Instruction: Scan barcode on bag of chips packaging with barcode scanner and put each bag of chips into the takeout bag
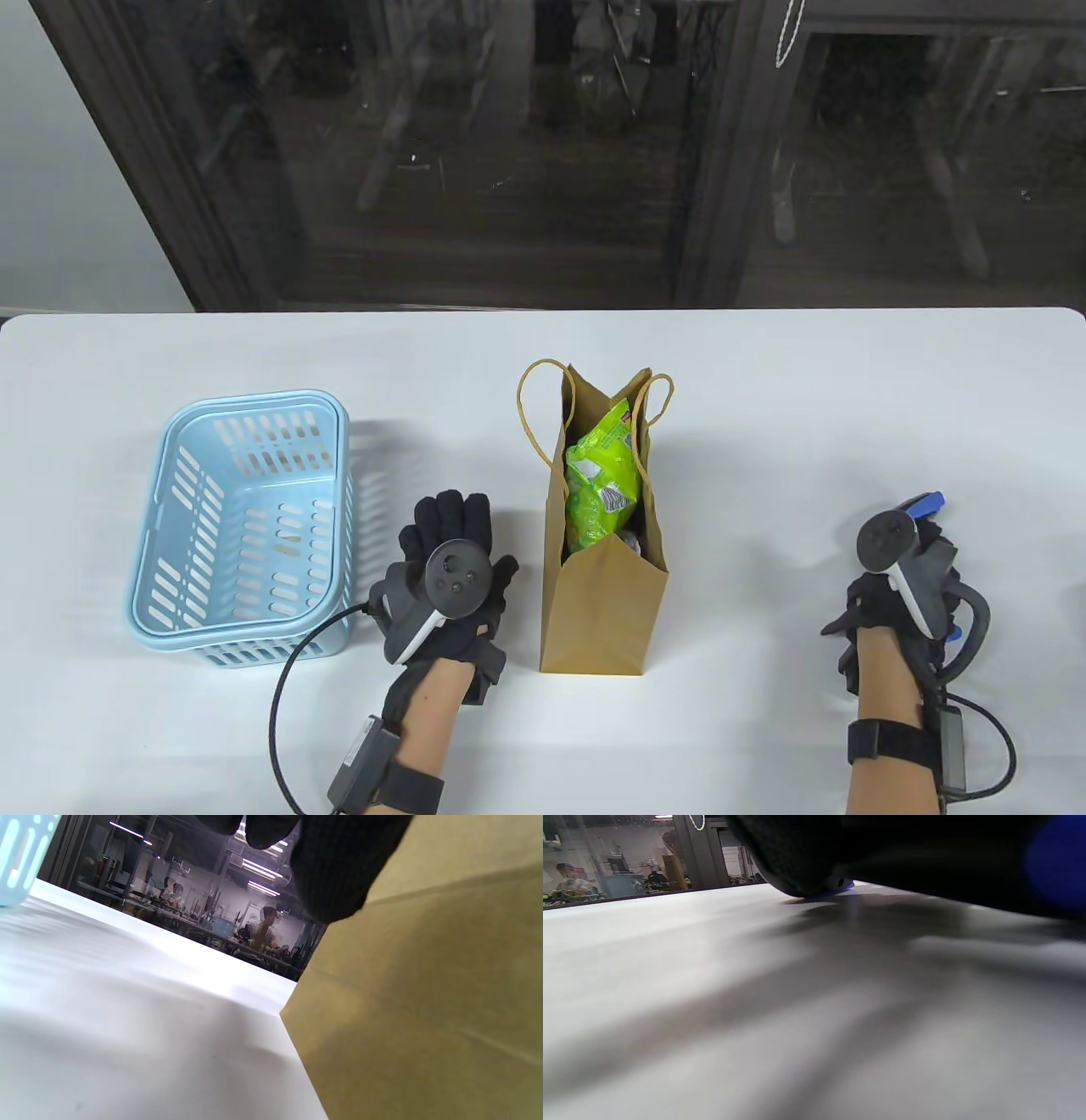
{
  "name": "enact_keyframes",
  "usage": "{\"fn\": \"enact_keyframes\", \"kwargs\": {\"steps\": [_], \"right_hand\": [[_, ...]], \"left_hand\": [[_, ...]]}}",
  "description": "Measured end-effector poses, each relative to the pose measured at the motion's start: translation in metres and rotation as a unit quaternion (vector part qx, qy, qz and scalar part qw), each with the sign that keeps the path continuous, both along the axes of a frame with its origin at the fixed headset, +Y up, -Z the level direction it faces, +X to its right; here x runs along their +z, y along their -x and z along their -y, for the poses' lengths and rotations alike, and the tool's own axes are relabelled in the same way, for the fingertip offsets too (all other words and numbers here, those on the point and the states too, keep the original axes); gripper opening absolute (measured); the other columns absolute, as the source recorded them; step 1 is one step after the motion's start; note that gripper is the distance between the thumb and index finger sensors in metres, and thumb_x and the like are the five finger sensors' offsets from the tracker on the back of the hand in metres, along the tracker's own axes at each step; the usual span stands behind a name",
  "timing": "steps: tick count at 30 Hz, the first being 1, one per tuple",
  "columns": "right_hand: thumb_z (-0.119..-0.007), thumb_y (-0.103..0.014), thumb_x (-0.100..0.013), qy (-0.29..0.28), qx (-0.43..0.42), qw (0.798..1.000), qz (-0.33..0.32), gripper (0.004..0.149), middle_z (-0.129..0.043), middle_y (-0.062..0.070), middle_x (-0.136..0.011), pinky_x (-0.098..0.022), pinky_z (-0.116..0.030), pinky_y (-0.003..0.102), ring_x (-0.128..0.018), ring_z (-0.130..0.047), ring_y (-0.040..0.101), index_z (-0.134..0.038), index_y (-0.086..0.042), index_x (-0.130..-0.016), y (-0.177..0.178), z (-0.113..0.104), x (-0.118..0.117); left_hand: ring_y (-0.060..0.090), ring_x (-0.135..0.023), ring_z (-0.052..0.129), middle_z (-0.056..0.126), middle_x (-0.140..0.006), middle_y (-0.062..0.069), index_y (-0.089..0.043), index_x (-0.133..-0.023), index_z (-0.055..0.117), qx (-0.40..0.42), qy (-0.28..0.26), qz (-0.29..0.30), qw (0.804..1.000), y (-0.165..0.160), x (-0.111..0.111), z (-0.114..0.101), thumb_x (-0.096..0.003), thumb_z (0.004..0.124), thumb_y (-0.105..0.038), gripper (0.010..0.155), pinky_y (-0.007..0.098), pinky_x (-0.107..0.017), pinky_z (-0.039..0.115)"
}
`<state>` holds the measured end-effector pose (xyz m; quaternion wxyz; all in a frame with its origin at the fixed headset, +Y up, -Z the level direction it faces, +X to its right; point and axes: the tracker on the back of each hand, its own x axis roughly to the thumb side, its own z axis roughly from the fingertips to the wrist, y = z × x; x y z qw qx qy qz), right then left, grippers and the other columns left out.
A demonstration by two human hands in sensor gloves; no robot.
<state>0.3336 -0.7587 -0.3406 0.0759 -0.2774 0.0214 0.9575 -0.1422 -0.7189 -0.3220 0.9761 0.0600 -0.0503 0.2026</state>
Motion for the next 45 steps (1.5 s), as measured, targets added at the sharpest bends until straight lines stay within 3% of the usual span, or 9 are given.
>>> {"fn": "enact_keyframes", "kwargs": {"steps": [4,7,11,13,18,23,30,45], "right_hand": [[-0.08,-0.027,-0.053,-0.02,0.005,1.0,-0.001,0.079,-0.039,0.038,-0.104,-0.059,-0.056,0.069,-0.085,-0.057,0.062,-0.038,0.011,-0.107,0.003,-0.009,0.006],[-0.08,-0.031,-0.053,-0.089,0.029,0.995,-0.034,0.077,-0.043,0.036,-0.105,-0.059,-0.056,0.069,-0.086,-0.058,0.062,-0.043,0.008,-0.108,0.02,-0.03,0.011],[-0.076,-0.038,-0.055,-0.191,0.06,0.972,-0.123,0.07,-0.049,0.029,-0.108,-0.061,-0.056,0.067,-0.09,-0.058,0.06,-0.051,-0.001,-0.109,0.06,-0.06,0.022],[-0.074,-0.043,-0.056,-0.22,0.066,0.96,-0.161,0.065,-0.052,0.024,-0.11,-0.063,-0.057,0.067,-0.093,-0.06,0.057,-0.058,-0.008,-0.108,0.075,-0.067,0.03],[-0.07,-0.047,-0.056,-0.259,0.069,0.932,-0.242,0.066,-0.051,0.019,-0.113,-0.066,-0.051,0.066,-0.098,-0.056,0.052,-0.055,-0.013,-0.11,0.1,-0.067,0.04],[-0.065,-0.049,-0.056,-0.247,0.059,0.924,-0.287,0.069,-0.044,0.017,-0.115,-0.068,-0.044,0.065,-0.102,-0.048,0.05,-0.047,-0.014,-0.112,0.108,-0.053,0.04],[-0.06,-0.053,-0.055,-0.188,0.044,0.932,-0.308,0.074,-0.035,0.017,-0.117,-0.068,-0.037,0.063,-0.103,-0.037,0.049,-0.039,-0.012,-0.114,0.112,-0.036,0.033],[-0.058,-0.054,-0.056,-0.157,0.055,0.936,-0.31,0.078,-0.031,0.021,-0.116,-0.067,-0.036,0.063,-0.102,-0.033,0.051,-0.034,-0.008,-0.113,0.117,-0.028,0.03]], "left_hand": [[0.048,-0.1,0.023,0.034,-0.114,0.02,-0.009,-0.111,0.043,0.005,0.001,0.003,1.0,0.001,0.001,0.0,-0.051,0.085,-0.034,0.077,0.063,-0.065,0.025],[0.048,-0.1,0.023,0.034,-0.114,0.02,-0.009,-0.111,0.043,0.007,0.0,0.003,1.0,0.002,0.001,-0.001,-0.051,0.085,-0.034,0.077,0.063,-0.064,0.025],[0.048,-0.1,0.023,0.035,-0.114,0.02,-0.009,-0.111,0.043,0.013,-0.003,0.004,1.0,0.004,0.001,-0.001,-0.051,0.085,-0.034,0.077,0.063,-0.065,0.025],[0.048,-0.101,0.024,0.035,-0.114,0.02,-0.009,-0.111,0.044,0.014,-0.004,0.004,1.0,0.004,0.0,-0.001,-0.0508,0.085,-0.034,0.077,0.063,-0.065,0.025],[0.048,-0.101,0.023,0.034,-0.114,0.02,-0.01,-0.111,0.043,0.018,-0.001,0.003,1.0,0.006,0.0,-0.001,-0.0509,0.085,-0.035,0.077,0.063,-0.065,0.025],[0.048,-0.101,0.023,0.034,-0.114,0.02,-0.01,-0.111,0.043,0.015,0.0,0.003,1.0,0.007,-0.001,0.0,-0.0509,0.085,-0.036,0.078,0.063,-0.065,0.024],[0.047,-0.101,0.019,0.03,-0.114,0.019,-0.011,-0.112,0.04,0.013,0.013,0.001,1.0,0.008,-0.003,0.003,-0.0515,0.083,-0.038,0.079,0.063,-0.065,0.023],[0.047,-0.1,0.019,0.03,-0.114,0.019,-0.01,-0.112,0.04,0.012,0.023,0.005,1.0,0.007,-0.002,0.003,-0.0516,0.083,-0.038,0.079,0.063,-0.064,0.023]]}}
